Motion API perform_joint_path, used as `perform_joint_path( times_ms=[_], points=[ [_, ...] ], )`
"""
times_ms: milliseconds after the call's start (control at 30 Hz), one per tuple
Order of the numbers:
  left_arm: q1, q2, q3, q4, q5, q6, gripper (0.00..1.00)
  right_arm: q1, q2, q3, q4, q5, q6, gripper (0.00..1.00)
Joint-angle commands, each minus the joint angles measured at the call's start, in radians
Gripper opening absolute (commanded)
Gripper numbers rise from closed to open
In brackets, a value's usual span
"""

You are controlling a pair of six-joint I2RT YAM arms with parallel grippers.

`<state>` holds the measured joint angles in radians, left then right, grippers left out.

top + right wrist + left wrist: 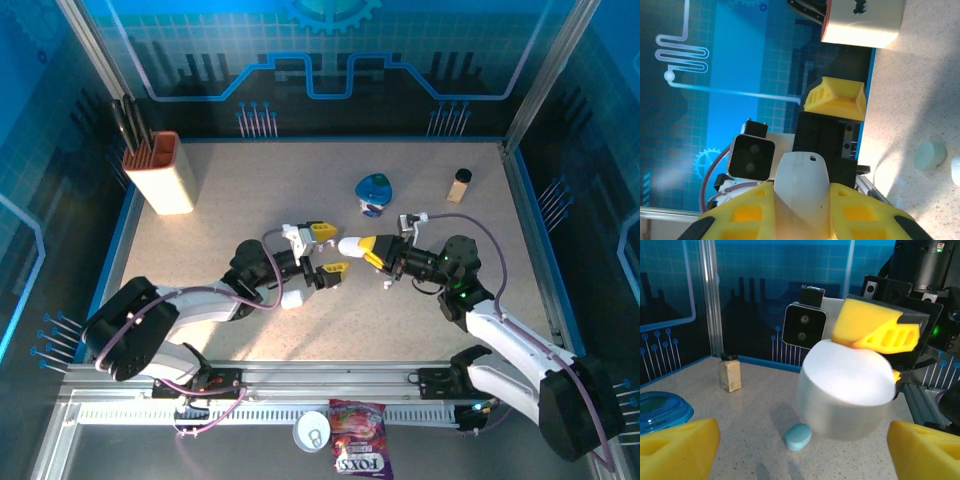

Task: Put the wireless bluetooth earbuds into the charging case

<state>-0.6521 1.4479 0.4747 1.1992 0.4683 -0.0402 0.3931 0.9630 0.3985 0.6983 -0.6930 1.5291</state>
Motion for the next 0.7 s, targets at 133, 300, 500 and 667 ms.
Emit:
perform_joint_path(
  times_ms=[133, 300, 500, 667],
  points=[
    [0.022, 0.082, 0.063, 0.201, 0.144, -0.08, 0.72, 0.02, 0.01, 0.03, 0.11, -0.007, 0.114, 0.12],
    [0.022, 0.104, 0.079, 0.202, 0.16, -0.042, 0.68, 0.032, 0.04, 0.039, 0.132, -0.006, 0.147, 0.1],
    [0.022, 0.118, 0.091, 0.202, 0.184, -0.024, 0.63, 0.039, 0.063, 0.037, 0.166, 0.007, 0.162, 0.09],
    [0.022, 0.122, 0.09, 0.202, 0.199, -0.023, 0.59, 0.044, 0.076, 0.039, 0.177, 0.009, 0.165, 0.09]
  ],
)
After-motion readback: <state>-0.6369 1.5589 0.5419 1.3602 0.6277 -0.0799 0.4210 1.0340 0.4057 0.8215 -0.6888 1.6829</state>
